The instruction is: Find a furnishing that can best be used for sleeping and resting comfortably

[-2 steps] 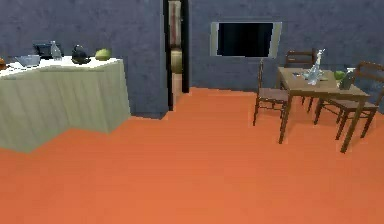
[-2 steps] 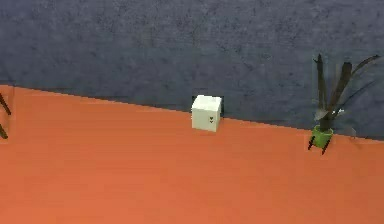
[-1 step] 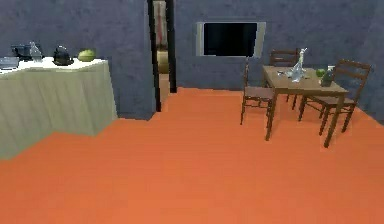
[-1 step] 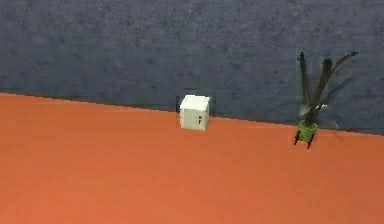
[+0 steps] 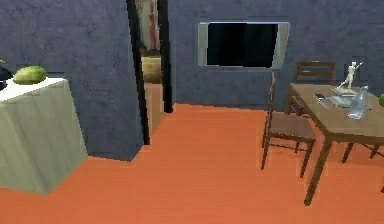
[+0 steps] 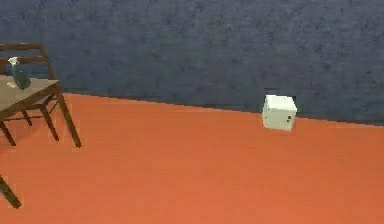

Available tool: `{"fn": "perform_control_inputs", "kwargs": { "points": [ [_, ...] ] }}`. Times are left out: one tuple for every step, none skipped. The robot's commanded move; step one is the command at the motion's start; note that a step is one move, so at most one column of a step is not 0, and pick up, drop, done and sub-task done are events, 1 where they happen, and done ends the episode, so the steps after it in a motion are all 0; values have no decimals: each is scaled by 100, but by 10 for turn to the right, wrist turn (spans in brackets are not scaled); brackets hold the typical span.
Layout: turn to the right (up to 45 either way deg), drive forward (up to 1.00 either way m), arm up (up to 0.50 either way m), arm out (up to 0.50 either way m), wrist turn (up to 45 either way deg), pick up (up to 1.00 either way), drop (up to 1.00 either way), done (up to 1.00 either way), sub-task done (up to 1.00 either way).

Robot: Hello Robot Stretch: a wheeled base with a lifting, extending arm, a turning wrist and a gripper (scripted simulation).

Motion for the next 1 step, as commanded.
{"fn": "perform_control_inputs", "kwargs": {
  "points": [
    [0,100,0,0,0,0,0,0,0]
  ]
}}
